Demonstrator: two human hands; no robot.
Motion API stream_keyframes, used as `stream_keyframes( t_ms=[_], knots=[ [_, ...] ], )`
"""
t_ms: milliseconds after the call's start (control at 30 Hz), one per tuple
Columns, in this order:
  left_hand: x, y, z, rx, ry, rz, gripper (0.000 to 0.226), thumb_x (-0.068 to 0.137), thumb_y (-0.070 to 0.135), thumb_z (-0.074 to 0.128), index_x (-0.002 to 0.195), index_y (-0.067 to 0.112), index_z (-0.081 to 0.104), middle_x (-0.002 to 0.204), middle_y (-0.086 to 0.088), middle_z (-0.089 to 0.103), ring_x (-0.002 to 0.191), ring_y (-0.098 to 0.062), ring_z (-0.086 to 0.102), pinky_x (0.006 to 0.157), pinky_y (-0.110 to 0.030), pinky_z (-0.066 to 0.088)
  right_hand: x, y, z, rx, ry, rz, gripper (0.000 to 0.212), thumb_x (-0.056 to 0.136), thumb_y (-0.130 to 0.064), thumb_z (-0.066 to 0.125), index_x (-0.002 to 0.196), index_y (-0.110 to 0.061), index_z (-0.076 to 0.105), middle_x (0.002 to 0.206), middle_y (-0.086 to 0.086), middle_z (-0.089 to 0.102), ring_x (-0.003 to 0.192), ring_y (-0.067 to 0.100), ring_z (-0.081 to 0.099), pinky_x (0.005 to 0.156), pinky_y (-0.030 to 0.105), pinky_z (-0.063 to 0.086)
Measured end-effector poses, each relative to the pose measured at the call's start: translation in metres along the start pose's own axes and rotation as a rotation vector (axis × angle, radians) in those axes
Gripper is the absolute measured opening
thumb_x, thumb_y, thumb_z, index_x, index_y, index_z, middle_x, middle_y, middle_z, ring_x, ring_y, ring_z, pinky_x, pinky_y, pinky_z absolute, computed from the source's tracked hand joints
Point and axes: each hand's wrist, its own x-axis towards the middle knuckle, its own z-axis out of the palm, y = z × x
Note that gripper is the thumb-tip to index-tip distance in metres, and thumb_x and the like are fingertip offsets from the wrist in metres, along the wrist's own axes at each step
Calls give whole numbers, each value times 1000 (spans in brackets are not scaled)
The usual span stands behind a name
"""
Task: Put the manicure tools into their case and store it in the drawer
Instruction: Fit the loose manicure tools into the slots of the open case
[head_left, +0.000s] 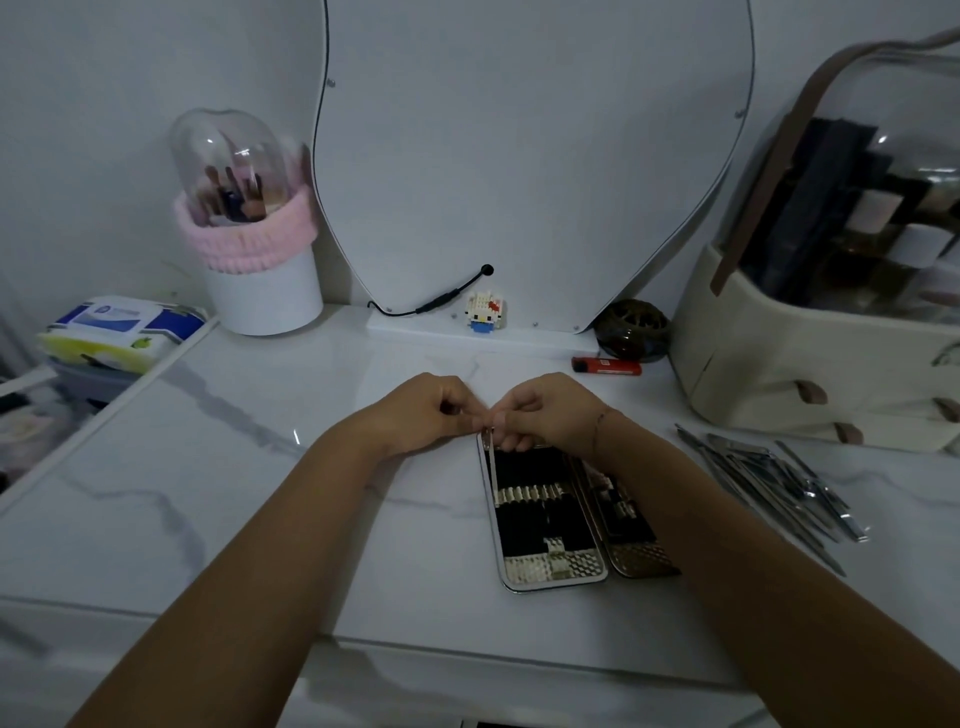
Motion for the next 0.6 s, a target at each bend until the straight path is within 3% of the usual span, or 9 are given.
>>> stream_keyframes(
  t_ms=[133, 300, 433, 600],
  knots=[
    [0, 2, 0, 72, -47, 34, 9, 83, 25, 69, 82, 34, 70, 93, 10, 61, 90, -13, 58, 76, -15, 41, -2, -4, -3, -70, -67, 11, 17, 86, -9, 59, 92, 4, 68, 76, 8, 68, 57, 1, 62, 53, 10, 47],
    [-1, 5, -1, 38, -66, 56, 13, 79, 25, 72, 84, 37, 72, 96, 5, 61, 89, -20, 58, 80, -25, 44, -7, -4, -3, -208, -78, -38, 19, 85, -15, 60, 93, -2, 71, 84, 20, 70, 69, 13, 58, 60, 15, 48],
    [-2, 7, -1, 19, -67, 76, 15, 78, 26, 73, 84, 40, 73, 96, 1, 61, 91, -27, 57, 85, -36, 45, -11, -3, -1, -283, -36, -97, 18, 86, -19, 60, 91, -7, 73, 65, -4, 64, 52, -1, 54, 56, 9, 44],
    [-2, 6, 0, -1, -66, 59, 11, 81, 21, 71, 86, 30, 74, 98, 1, 62, 95, -29, 58, 89, -41, 45, -11, 3, 0, -356, 5, -143, 18, 87, -15, 58, 95, -11, 72, 61, -5, 61, 50, -4, 54, 56, 4, 43]
  ],
)
